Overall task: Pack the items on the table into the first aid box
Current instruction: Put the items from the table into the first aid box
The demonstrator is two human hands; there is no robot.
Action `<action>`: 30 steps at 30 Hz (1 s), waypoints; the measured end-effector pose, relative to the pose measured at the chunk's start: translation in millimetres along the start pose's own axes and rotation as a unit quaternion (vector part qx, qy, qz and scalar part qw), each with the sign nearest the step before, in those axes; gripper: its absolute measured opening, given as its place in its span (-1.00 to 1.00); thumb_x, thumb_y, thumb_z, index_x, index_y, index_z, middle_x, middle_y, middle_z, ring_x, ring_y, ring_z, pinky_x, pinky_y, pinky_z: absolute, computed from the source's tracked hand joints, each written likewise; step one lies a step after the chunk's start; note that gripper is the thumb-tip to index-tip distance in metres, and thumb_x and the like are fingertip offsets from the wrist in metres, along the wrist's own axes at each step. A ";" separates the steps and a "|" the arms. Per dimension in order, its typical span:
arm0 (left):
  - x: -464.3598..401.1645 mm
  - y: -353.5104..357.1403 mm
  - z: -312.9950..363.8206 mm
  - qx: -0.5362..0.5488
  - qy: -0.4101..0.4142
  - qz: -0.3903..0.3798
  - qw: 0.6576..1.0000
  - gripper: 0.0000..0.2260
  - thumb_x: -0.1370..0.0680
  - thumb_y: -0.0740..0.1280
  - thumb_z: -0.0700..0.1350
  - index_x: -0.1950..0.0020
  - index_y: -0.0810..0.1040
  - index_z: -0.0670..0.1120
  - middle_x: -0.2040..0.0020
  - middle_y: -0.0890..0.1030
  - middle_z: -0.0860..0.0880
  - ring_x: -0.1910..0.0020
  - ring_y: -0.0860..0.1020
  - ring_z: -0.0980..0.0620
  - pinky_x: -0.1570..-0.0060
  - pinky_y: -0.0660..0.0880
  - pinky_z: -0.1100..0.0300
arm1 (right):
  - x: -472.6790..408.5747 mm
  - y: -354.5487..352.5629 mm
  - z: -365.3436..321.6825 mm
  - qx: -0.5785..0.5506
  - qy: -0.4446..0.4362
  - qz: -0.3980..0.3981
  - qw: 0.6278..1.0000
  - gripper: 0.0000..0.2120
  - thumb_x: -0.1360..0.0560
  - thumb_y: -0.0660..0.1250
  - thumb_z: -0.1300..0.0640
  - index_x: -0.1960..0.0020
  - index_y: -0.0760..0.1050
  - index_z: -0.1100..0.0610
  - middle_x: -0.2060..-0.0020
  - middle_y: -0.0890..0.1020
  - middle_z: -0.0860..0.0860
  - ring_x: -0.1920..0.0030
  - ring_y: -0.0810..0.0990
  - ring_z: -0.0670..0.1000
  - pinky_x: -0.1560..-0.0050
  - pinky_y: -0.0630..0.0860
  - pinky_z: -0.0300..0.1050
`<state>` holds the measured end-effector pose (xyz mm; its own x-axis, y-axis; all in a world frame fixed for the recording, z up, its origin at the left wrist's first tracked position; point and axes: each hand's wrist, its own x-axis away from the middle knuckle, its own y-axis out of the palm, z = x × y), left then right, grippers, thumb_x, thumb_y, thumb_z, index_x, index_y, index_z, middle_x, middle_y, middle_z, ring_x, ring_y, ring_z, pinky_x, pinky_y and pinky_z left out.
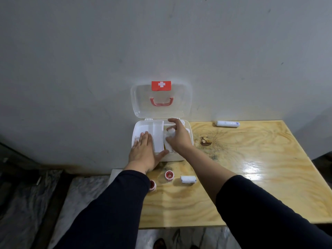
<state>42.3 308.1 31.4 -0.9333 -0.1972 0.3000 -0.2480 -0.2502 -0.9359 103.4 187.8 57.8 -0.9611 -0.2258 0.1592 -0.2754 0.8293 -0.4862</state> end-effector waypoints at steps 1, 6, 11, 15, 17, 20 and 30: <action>0.3 -0.2 0.2 0.000 -0.002 0.000 1.000 -0.13 -0.52 0.01 0.40 -0.59 -0.16 -0.16 -0.60 -0.17 -0.08 -0.57 -0.19 -0.01 -0.53 -0.14 0.07 | -0.7 0.6 1.2 0.002 -0.002 0.001 1.000 -0.50 -0.46 0.31 0.35 -0.34 0.33 0.06 -0.13 0.56 0.10 -0.09 0.55 0.05 -0.11 0.52 -0.06; 2.0 -1.2 1.7 -0.005 -0.004 -0.001 1.000 -0.13 -0.52 0.01 0.40 -0.59 -0.16 -0.16 -0.60 -0.17 -0.08 -0.57 -0.18 -0.02 -0.53 -0.11 0.05 | -4.3 1.8 6.1 0.021 -0.011 0.002 1.000 -0.58 -0.43 0.28 0.42 -0.24 0.45 0.14 -0.11 0.59 0.11 -0.19 0.54 0.04 -0.08 0.48 -0.19; 4.3 -3.9 2.1 0.000 -0.008 -0.002 1.000 -0.13 -0.52 0.03 0.39 -0.59 -0.16 -0.16 -0.60 -0.15 -0.08 -0.58 -0.17 -0.02 -0.53 -0.09 0.05 | -7.7 2.5 3.1 0.029 -0.036 0.001 0.999 -0.59 -0.43 0.31 0.42 -0.23 0.47 0.14 -0.16 0.60 0.08 -0.22 0.54 0.00 -0.12 0.43 -0.27; 3.2 -6.4 3.4 -0.025 -0.011 -0.020 0.999 -0.14 -0.54 0.00 0.37 -0.58 -0.18 -0.19 -0.60 -0.17 -0.10 -0.58 -0.16 -0.05 -0.53 -0.06 0.00 | -8.9 -2.5 -5.8 0.025 -0.060 0.015 0.998 -0.62 -0.44 0.29 0.41 -0.20 0.50 0.13 -0.10 0.63 0.07 -0.17 0.57 -0.03 -0.19 0.48 -0.22; -0.3 -5.3 2.4 -0.048 -0.007 -0.030 0.998 -0.13 -0.53 -0.04 0.38 -0.57 -0.20 -0.21 -0.60 -0.18 -0.11 -0.57 -0.18 -0.06 -0.54 -0.08 -0.01 | -8.7 -9.7 -10.4 0.025 -0.070 0.030 0.997 -0.64 -0.45 0.27 0.40 -0.18 0.53 0.12 -0.07 0.64 0.05 -0.12 0.59 -0.03 -0.23 0.52 -0.12; -0.8 -3.6 1.6 -0.037 -0.006 -0.025 0.999 -0.13 -0.53 -0.02 0.39 -0.58 -0.18 -0.20 -0.60 -0.17 -0.10 -0.57 -0.18 -0.05 -0.54 -0.10 0.00 | -4.7 -24.9 -11.0 0.054 -0.072 0.038 0.995 -0.64 -0.47 0.23 0.41 -0.21 0.53 0.16 -0.13 0.63 0.07 -0.18 0.57 0.00 -0.21 0.48 -0.21; 0.0 -2.5 -1.4 -0.016 0.006 -0.028 0.999 -0.13 -0.53 0.01 0.39 -0.58 -0.18 -0.19 -0.60 -0.19 -0.11 -0.57 -0.19 -0.03 -0.53 -0.15 0.02 | 31.4 -60.4 52.3 0.168 -0.001 0.141 0.976 -0.71 -0.47 0.22 0.35 -0.16 0.53 0.24 -0.12 0.61 0.15 -0.13 0.55 0.10 -0.12 0.44 -0.14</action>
<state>42.5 310.0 33.5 -0.9207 -0.1730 0.3499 -0.3075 -0.2306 -0.9232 88.7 103.9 47.2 -0.9996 -0.0132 -0.0232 0.0092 0.6440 -0.7649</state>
